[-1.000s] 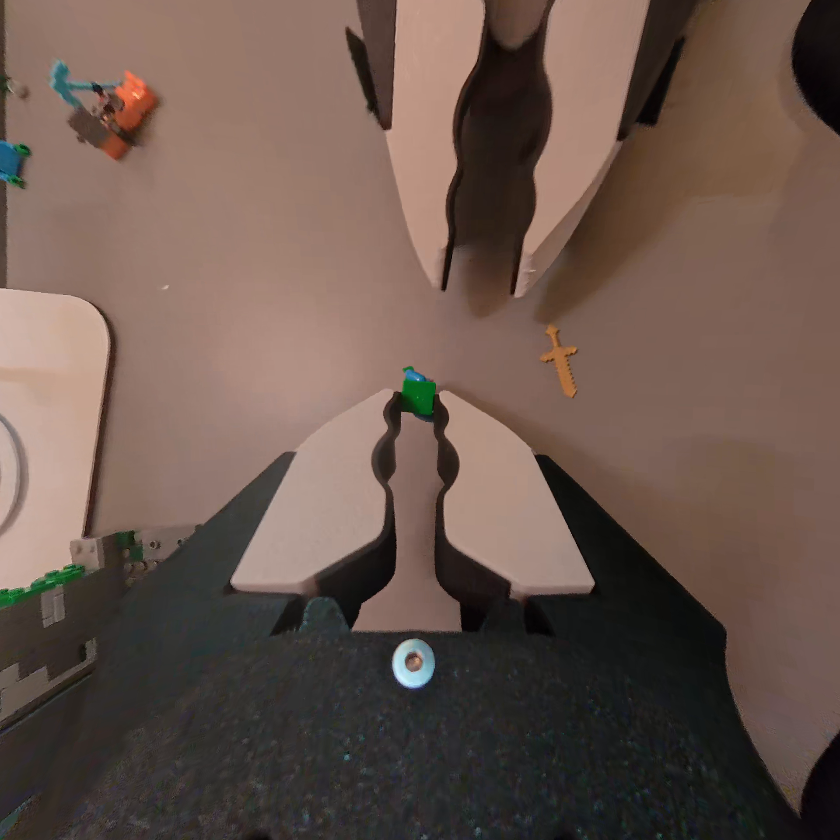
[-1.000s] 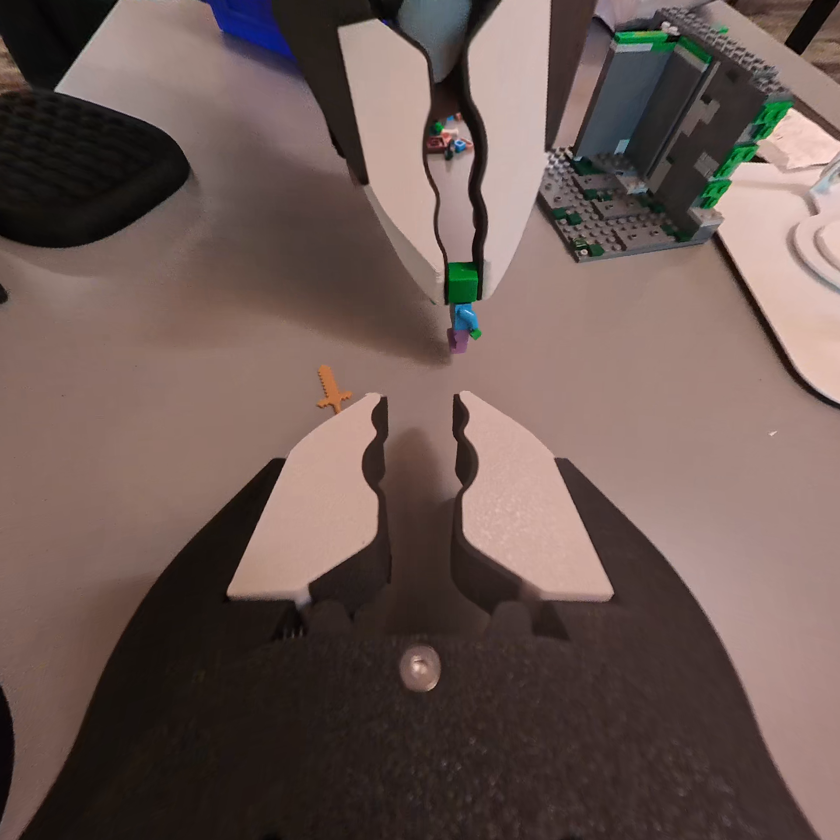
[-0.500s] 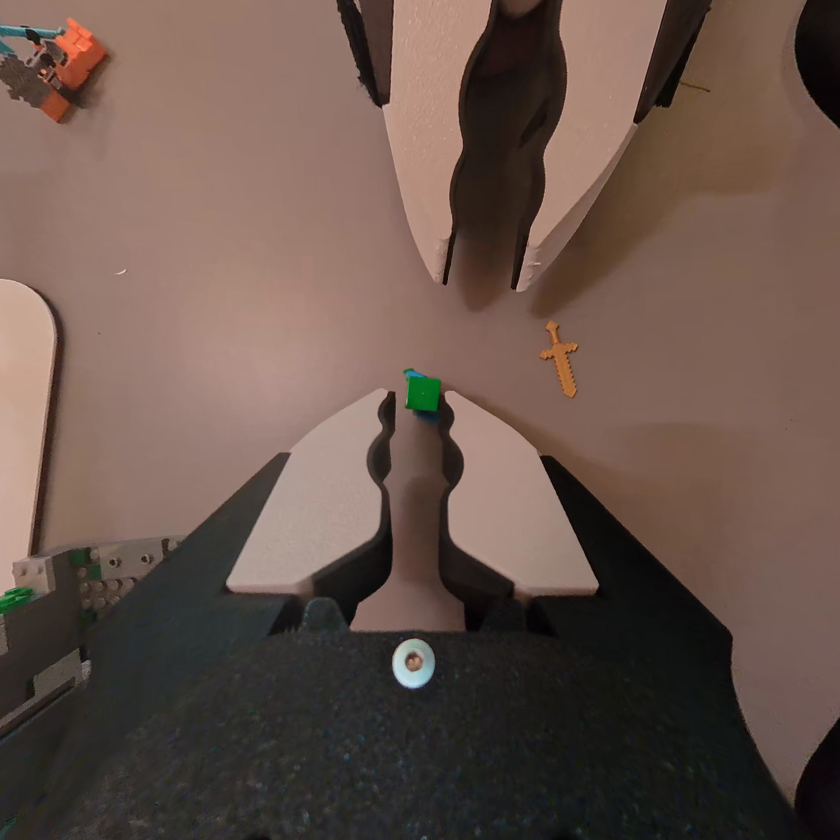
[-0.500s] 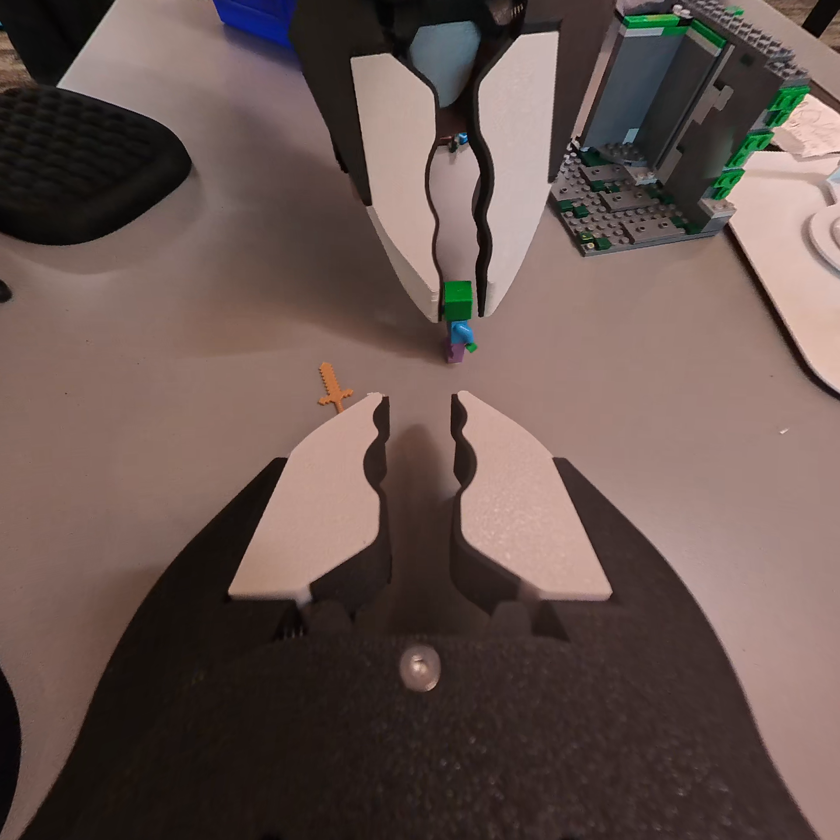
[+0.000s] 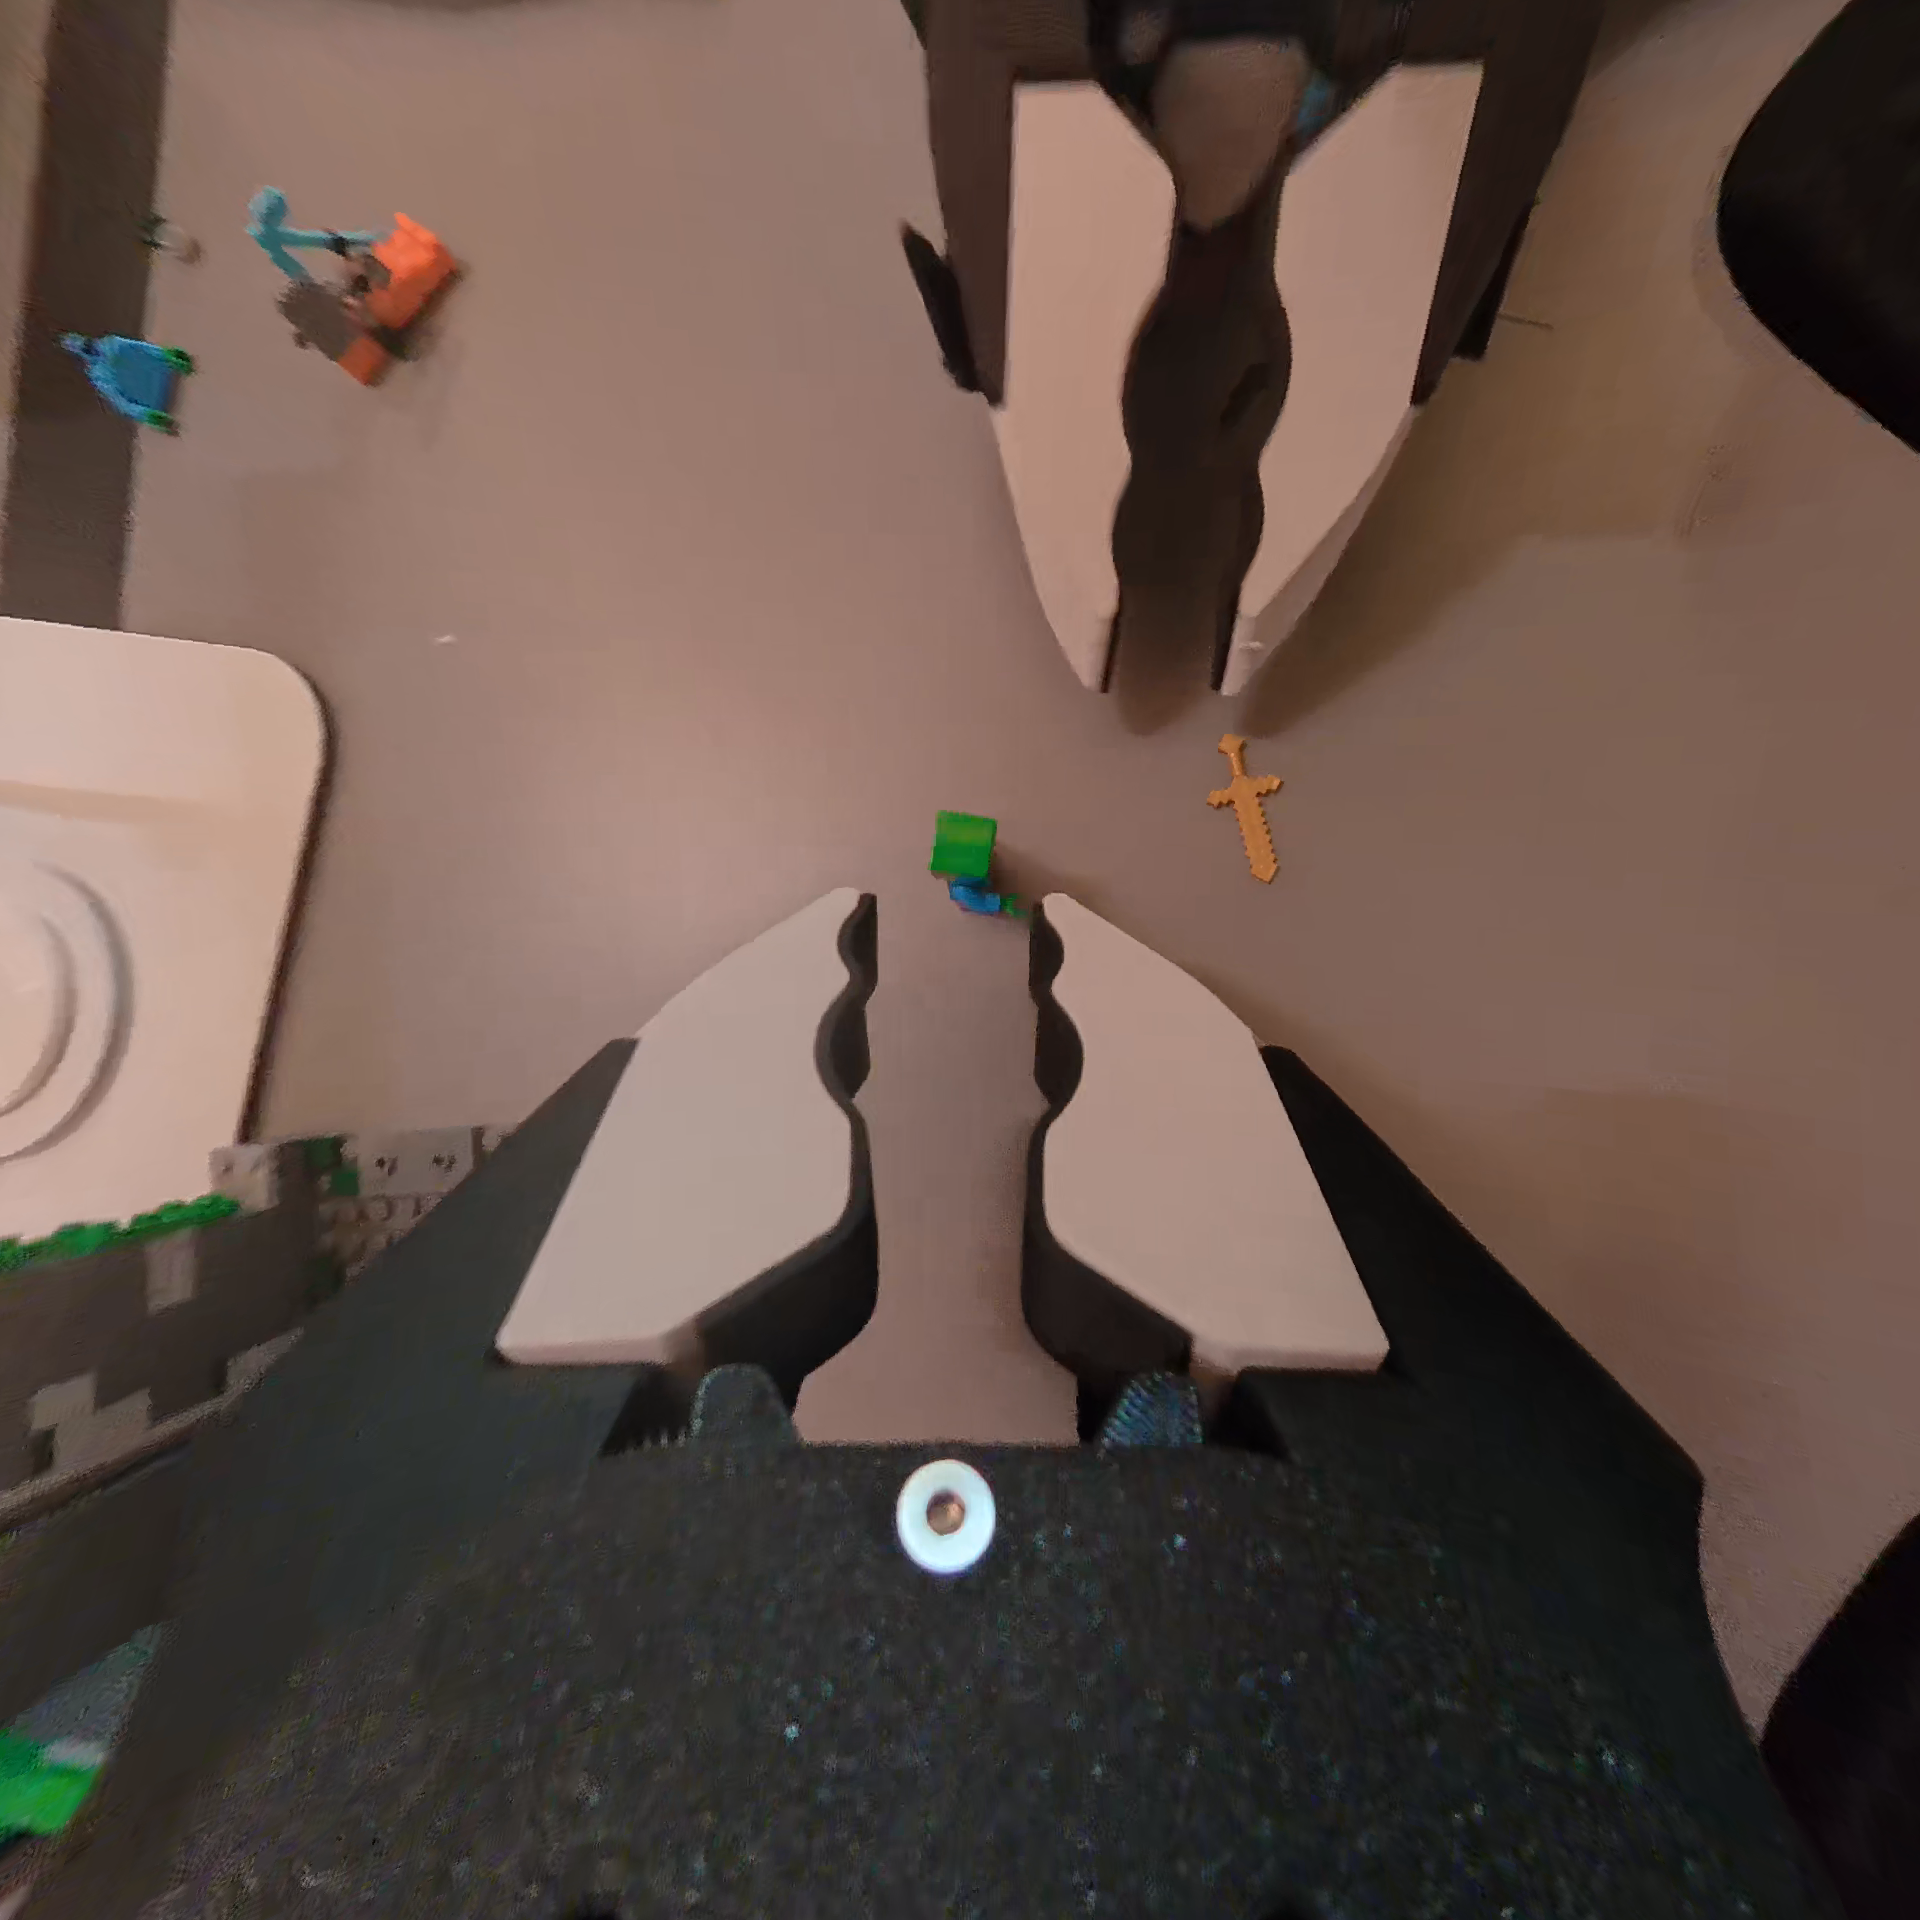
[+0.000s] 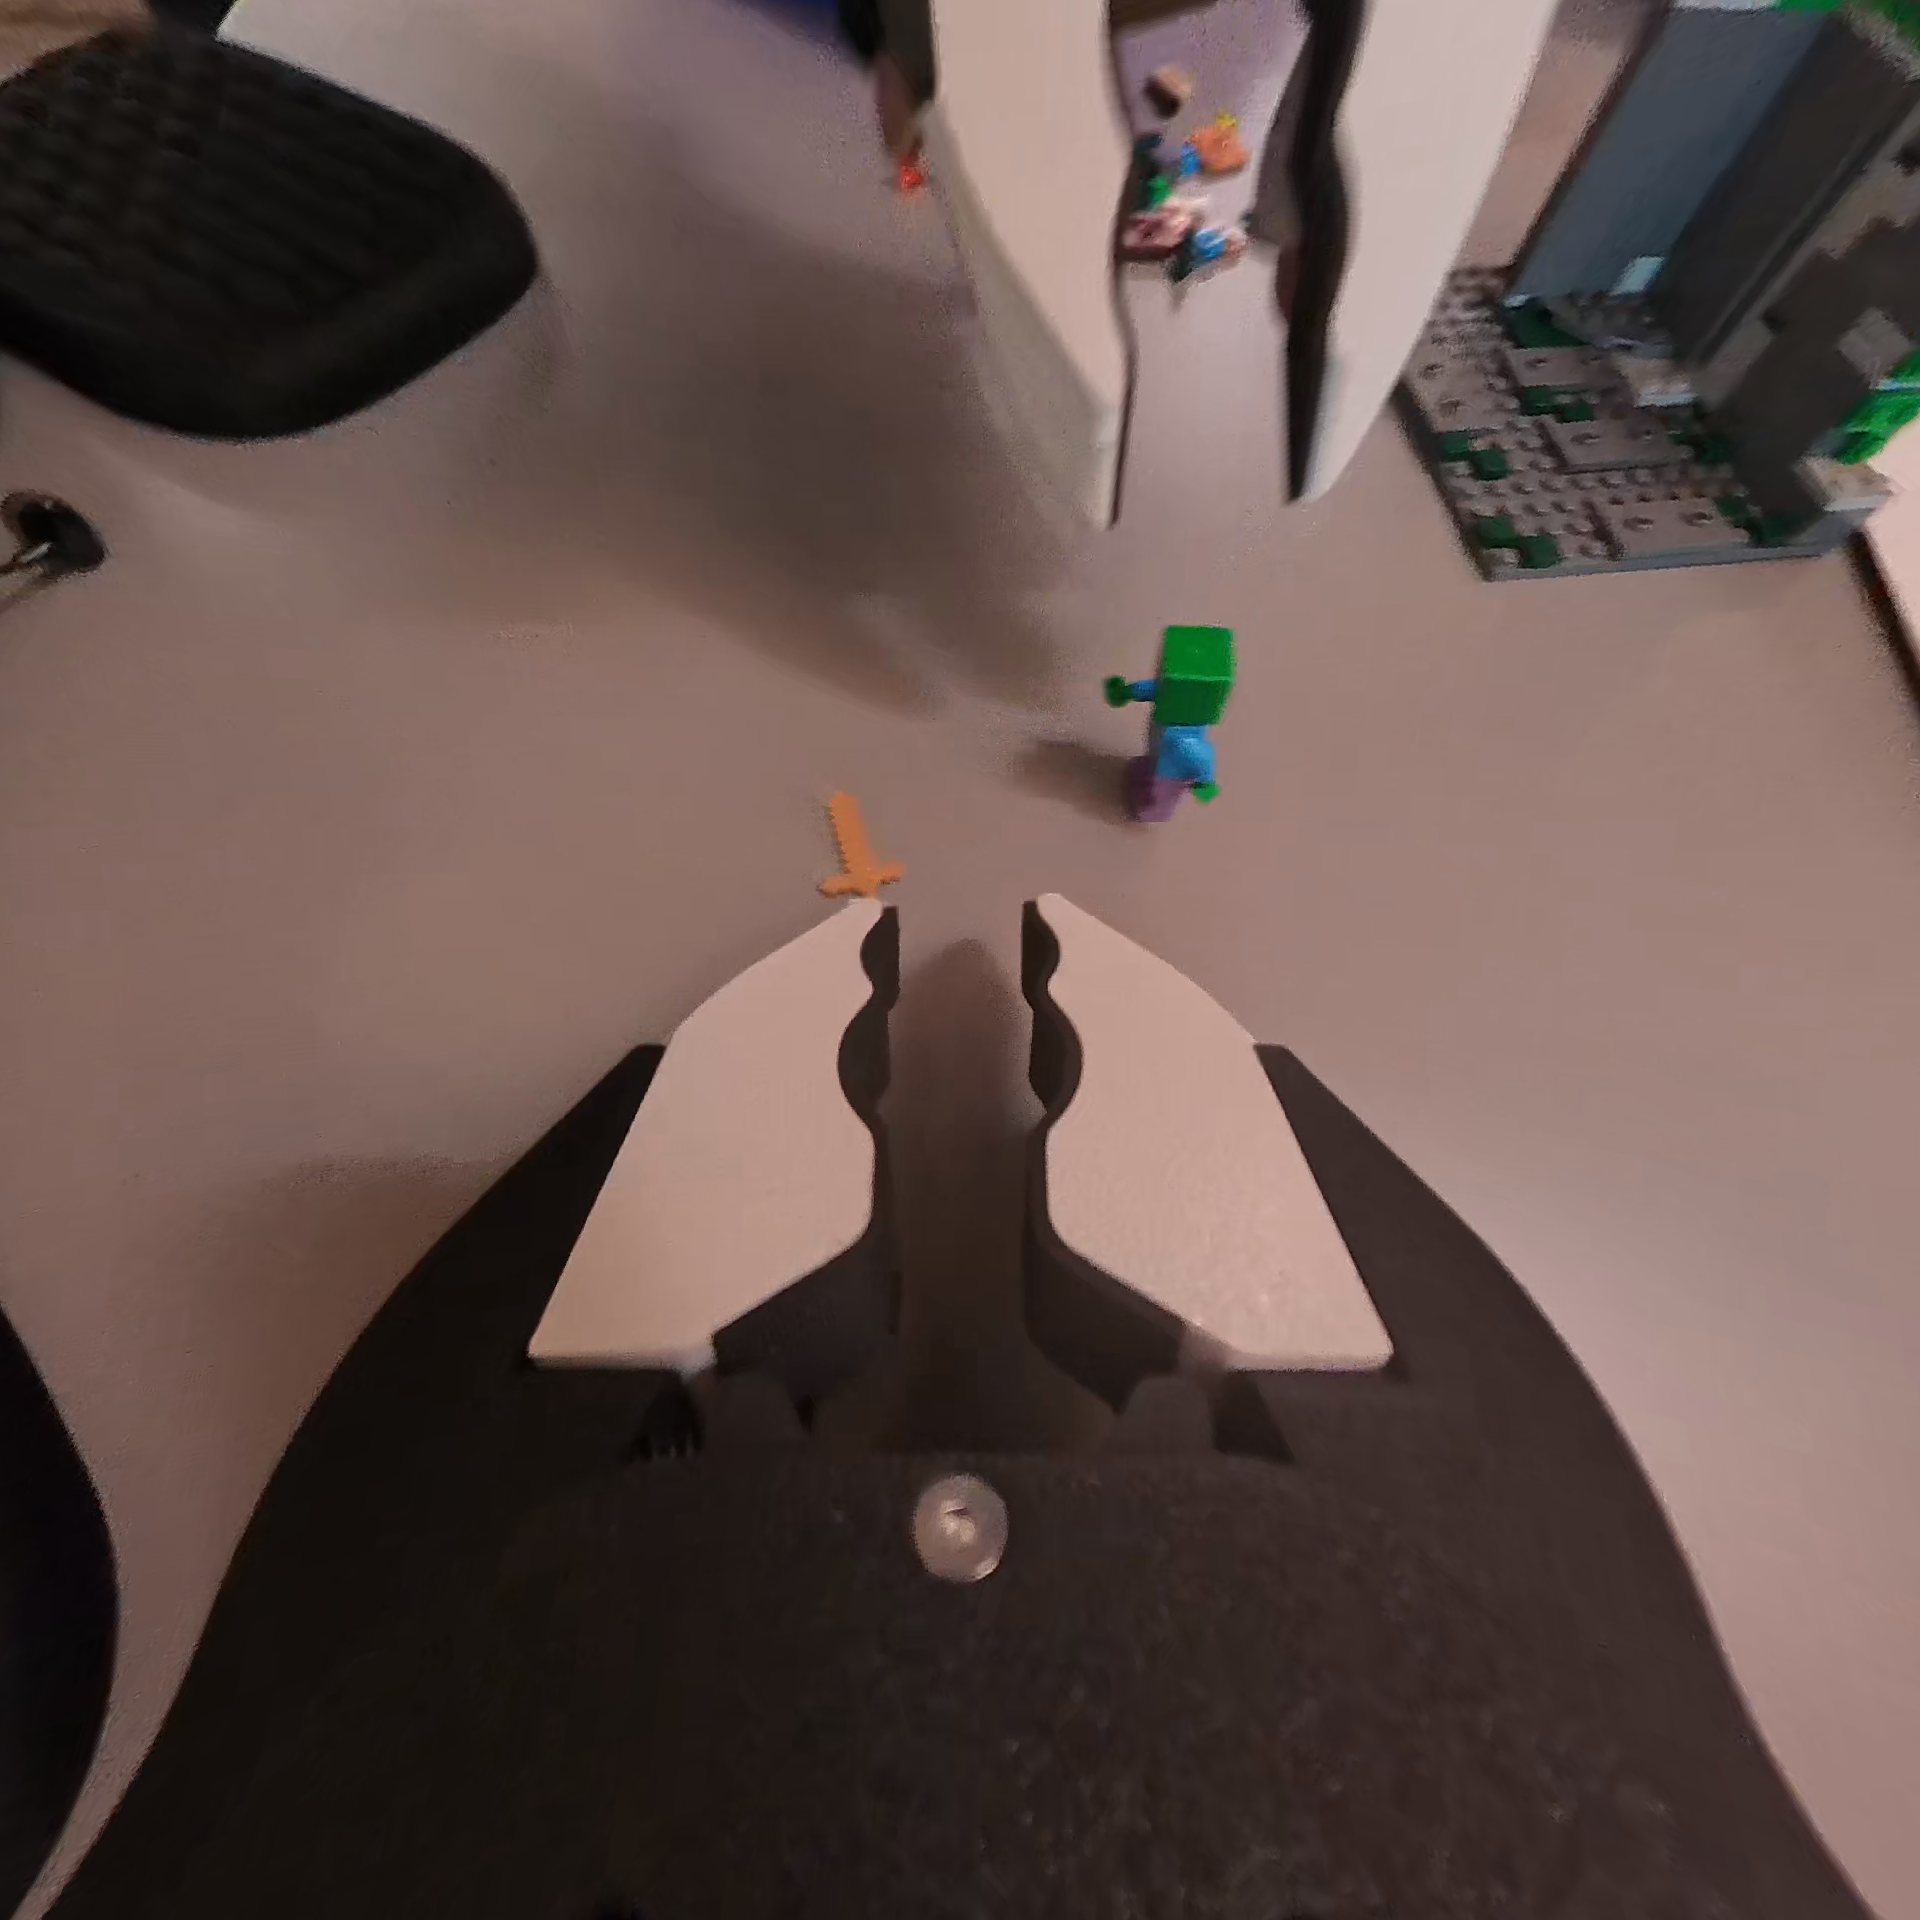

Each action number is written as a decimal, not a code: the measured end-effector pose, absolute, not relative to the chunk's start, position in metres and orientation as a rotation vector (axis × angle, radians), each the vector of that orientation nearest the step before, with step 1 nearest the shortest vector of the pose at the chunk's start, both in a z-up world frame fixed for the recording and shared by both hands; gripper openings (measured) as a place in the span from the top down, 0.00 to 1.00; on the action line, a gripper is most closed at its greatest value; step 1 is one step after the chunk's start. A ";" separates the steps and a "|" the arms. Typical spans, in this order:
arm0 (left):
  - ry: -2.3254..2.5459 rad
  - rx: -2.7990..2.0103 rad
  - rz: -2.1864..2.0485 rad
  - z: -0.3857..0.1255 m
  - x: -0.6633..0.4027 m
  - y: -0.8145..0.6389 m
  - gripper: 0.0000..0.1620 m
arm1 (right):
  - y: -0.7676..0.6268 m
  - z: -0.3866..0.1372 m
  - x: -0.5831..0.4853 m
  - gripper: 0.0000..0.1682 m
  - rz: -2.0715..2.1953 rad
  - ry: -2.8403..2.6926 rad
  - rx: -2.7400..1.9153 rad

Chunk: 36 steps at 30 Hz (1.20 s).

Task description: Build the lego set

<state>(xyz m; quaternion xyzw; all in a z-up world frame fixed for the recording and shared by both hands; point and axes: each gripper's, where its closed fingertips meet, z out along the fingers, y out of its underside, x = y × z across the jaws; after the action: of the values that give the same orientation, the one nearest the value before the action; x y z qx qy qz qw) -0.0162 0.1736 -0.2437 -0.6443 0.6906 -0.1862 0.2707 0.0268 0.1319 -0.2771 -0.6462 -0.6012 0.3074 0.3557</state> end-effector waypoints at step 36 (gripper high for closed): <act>1.167 -1.890 -1.092 -0.245 -0.020 0.094 0.83 | 0.100 -0.253 -0.006 1.00 0.465 -1.490 -1.610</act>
<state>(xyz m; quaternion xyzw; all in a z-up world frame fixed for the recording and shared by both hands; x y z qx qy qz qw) -0.0204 0.0942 -0.2453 -0.7215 0.4457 -0.4170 0.3270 -0.0060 0.0997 -0.2527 -0.6466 -0.5985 0.1867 0.4345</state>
